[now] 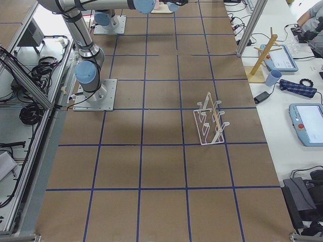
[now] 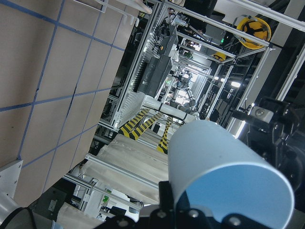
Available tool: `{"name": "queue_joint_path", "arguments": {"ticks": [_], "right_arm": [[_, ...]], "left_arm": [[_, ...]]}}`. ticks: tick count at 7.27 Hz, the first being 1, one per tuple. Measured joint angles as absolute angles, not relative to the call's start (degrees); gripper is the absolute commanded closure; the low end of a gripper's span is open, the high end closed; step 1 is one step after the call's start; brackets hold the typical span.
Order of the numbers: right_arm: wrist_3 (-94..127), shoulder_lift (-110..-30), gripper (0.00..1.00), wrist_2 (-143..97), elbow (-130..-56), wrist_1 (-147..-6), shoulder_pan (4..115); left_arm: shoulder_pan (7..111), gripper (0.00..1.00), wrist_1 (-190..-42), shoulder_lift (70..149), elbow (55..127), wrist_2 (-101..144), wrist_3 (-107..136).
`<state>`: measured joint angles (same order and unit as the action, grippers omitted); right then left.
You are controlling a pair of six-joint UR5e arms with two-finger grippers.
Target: Transfer IKEA cup to right arm and place on rack
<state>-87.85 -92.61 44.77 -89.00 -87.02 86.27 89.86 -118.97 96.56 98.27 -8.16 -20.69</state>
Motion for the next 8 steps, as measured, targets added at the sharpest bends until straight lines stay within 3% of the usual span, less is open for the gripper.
{"name": "queue_joint_path", "arguments": {"ticks": [3,4,7,8], "right_arm": [[-87.7,-91.2,0.0,44.6,-89.0,-88.7,87.4],[-87.6,-90.9,0.05,44.6,-89.0,-88.9,87.6],[-87.5,-90.4,0.66,45.0,-89.1,-88.7,87.8],[-87.4,-90.4,0.71,45.1,-89.0,-88.5,87.8]], "left_arm": [[90.6,1.0,-118.9,96.4,98.3,-7.2,-20.3],[90.7,1.0,-118.9,96.3,98.3,-7.0,-20.3],[90.7,1.0,-118.9,96.0,98.3,-6.9,-20.2],[90.7,1.0,-118.9,95.9,98.3,-6.9,-20.2]]}}
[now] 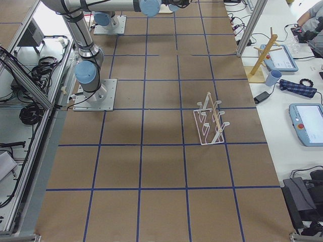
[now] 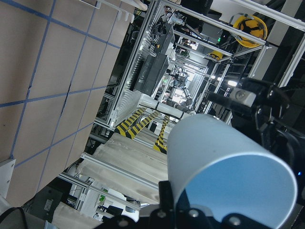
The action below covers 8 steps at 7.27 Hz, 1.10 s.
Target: Transfer IKEA cup to right arm and place on rack
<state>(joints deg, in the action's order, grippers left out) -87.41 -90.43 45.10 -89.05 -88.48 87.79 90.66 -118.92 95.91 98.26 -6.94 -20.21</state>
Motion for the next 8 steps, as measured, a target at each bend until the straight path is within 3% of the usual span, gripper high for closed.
{"name": "queue_joint_path", "arguments": {"ticks": [1,2,3,4,8], "right_arm": [[-87.4,-90.6,0.71,45.2,-89.0,-88.2,87.8],[-87.3,-90.8,0.72,45.2,-88.9,-88.0,87.7],[-87.3,-90.9,0.75,45.2,-88.8,-87.8,87.7],[-87.3,-91.1,0.76,45.3,-88.7,-87.3,87.7],[-87.7,-91.7,0.85,46.0,-89.0,-86.7,87.5]], "left_arm": [[90.7,0.73,-118.9,95.8,98.3,-6.9,-20.2],[90.7,0.28,-118.9,95.7,98.3,-7.0,-20.2],[90.7,0.18,-118.9,95.6,98.3,-7.1,-19.9],[90.7,0.16,-118.9,95.5,98.2,-7.2,-18.9],[89.9,0.16,-118.8,95.4,98.1,-7.9,-16.8]]}}
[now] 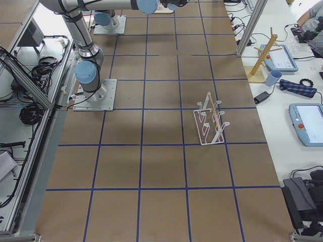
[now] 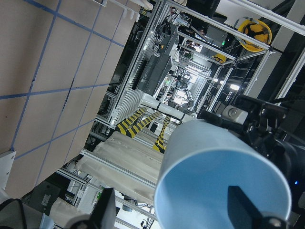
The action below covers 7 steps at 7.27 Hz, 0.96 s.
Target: Transfer IKEA cup to right arm and place on rack
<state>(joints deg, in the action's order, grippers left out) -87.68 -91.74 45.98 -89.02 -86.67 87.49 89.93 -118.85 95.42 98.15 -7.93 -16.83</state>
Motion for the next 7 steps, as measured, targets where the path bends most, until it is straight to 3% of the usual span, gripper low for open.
{"name": "queue_joint_path", "arguments": {"ticks": [5,7], "right_arm": [[-88.1,-91.7,0.88,66.9,-88.6,-86.9,86.3],[-88.7,-91.1,0.87,80.0,-88.4,-87.4,83.0]], "left_arm": [[84.6,0.17,-117.1,95.1,96.9,-24.4,-12.9],[83.0,0.11,-111.2,94.6,94.8,-38.6,-7.7]]}}
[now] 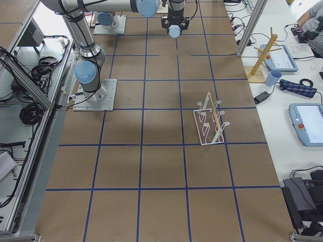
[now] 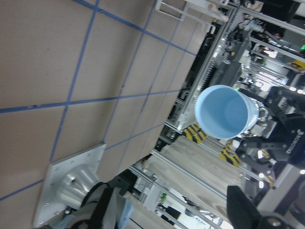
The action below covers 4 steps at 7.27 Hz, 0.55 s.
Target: Transfer IKEA cup to right arm and place on rack
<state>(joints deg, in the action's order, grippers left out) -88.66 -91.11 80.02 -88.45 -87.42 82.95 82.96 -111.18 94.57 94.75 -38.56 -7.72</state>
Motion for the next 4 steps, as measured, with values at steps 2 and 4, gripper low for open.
{"name": "queue_joint_path", "arguments": {"ticks": [2,4], "right_arm": [[-91.7,-88.5,0.87,91.4,-88.4,-88.2,78.3],[-93.3,-85.7,0.86,104.1,-88.9,-92.2,76.3]], "left_arm": [[82.4,0.0,-103.4,93.7,91.1,-59.2,-1.7],[82.4,0.0,-97.6,92.9,88.2,-75.4,-1.2]]}}
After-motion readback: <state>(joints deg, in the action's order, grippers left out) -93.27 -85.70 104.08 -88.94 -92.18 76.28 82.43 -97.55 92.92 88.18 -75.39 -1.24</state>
